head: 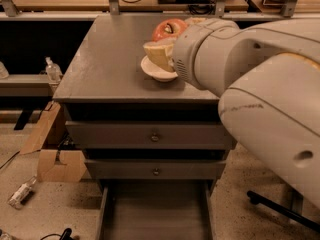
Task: Place apple into bottom drawer
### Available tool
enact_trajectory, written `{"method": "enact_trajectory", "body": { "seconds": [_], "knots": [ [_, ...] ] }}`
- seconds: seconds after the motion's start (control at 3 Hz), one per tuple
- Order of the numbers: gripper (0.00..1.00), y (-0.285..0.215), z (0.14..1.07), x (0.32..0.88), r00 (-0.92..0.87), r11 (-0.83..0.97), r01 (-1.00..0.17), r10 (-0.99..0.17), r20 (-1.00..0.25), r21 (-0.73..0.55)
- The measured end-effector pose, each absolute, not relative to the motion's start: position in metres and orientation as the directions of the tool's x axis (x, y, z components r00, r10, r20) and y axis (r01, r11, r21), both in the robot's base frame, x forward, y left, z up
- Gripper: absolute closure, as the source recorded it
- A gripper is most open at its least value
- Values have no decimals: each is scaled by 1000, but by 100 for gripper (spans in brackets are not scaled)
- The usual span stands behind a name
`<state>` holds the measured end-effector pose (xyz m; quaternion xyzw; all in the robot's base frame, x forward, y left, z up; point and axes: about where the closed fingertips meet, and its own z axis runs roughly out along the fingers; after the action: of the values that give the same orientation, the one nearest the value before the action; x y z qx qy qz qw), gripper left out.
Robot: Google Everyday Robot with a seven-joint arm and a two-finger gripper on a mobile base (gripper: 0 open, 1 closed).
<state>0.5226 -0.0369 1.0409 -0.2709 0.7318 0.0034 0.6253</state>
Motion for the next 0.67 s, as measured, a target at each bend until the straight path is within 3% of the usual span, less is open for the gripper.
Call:
{"method": "enact_trajectory", "body": {
  "seconds": [0.67],
  "knots": [
    [100,-1,975,540,-91,823,-515,-330,-940,-239]
  ]
}}
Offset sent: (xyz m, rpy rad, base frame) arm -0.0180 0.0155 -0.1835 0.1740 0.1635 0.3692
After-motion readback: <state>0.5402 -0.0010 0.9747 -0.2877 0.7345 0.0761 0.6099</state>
